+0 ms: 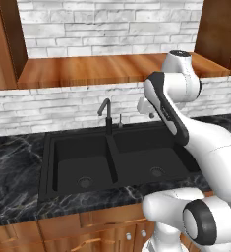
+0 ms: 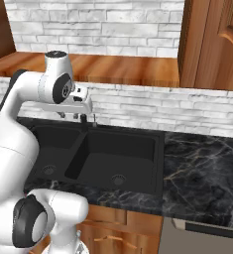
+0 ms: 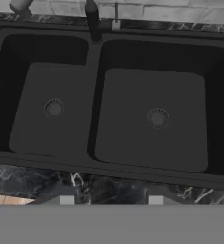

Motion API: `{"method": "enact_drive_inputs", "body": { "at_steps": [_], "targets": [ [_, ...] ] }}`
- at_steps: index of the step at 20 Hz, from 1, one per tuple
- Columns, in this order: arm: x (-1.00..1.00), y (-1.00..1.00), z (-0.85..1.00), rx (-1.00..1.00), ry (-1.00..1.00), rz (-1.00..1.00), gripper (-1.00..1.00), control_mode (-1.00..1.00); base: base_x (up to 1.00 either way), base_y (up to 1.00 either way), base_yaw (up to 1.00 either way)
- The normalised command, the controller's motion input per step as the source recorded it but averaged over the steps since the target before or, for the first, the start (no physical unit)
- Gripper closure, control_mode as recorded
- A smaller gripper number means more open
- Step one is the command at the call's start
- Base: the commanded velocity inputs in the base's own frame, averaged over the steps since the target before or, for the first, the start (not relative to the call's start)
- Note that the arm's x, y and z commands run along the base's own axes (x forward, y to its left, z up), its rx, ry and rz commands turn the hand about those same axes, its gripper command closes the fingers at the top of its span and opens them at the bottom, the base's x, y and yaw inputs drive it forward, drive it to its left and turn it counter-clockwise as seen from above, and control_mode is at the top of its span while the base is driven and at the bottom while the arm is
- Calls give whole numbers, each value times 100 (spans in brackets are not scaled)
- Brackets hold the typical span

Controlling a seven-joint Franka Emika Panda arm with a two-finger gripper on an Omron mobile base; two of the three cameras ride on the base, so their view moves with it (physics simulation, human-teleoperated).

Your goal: Pick up the bowls on the counter and stack them on top of one another in the open cabinet. Place the smaller bowl on top of the larger bowl.

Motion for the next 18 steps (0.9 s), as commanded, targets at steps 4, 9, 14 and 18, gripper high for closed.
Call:
{"method": "enact_drive_inputs", "body": {
  "at_steps": [4, 9, 14, 18],
  "targets": [
    [-30, -5, 0, 0, -14, 0, -100, -100, 0, 0, 0],
    [-76, -24, 0, 0, -28, 0, -100, -100, 0, 0, 0],
    [-86, -16, 0, 0, -32, 1, -100, -100, 0, 0, 0],
    [-82, -9, 0, 0, -38, 2, -100, -100, 0, 0, 0]
  ]
}}
